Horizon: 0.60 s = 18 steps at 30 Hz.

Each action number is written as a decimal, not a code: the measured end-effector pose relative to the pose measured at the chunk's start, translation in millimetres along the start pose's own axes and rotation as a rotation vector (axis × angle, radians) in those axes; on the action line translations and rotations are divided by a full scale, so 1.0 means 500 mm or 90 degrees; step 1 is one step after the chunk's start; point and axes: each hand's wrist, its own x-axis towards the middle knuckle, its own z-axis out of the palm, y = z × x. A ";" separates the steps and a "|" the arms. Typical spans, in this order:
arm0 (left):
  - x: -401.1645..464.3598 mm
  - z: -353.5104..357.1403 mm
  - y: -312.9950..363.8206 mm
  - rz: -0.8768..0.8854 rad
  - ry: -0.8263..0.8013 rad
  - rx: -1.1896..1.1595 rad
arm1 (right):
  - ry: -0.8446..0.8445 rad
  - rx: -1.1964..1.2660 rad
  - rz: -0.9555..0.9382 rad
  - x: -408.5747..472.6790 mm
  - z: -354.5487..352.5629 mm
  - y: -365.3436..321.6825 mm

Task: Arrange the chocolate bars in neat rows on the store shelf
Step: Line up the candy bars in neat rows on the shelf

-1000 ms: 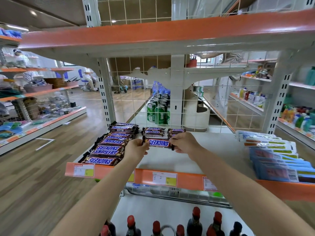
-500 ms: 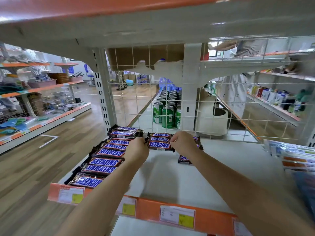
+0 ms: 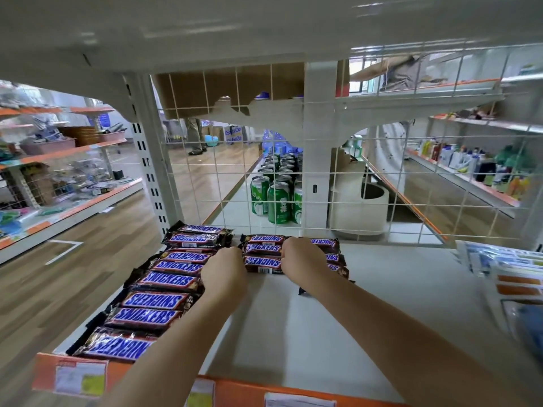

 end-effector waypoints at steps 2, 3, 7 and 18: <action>0.001 0.003 -0.003 0.009 0.007 0.017 | 0.004 -0.013 -0.001 -0.001 0.000 0.000; 0.001 0.004 -0.005 0.011 0.011 0.024 | 0.002 -0.019 0.002 -0.001 -0.001 0.000; 0.005 0.009 -0.008 0.016 0.037 0.019 | 0.006 -0.051 0.003 0.000 -0.003 -0.003; -0.015 -0.016 -0.022 0.125 0.101 -0.041 | 0.111 -0.102 -0.087 -0.026 -0.011 0.013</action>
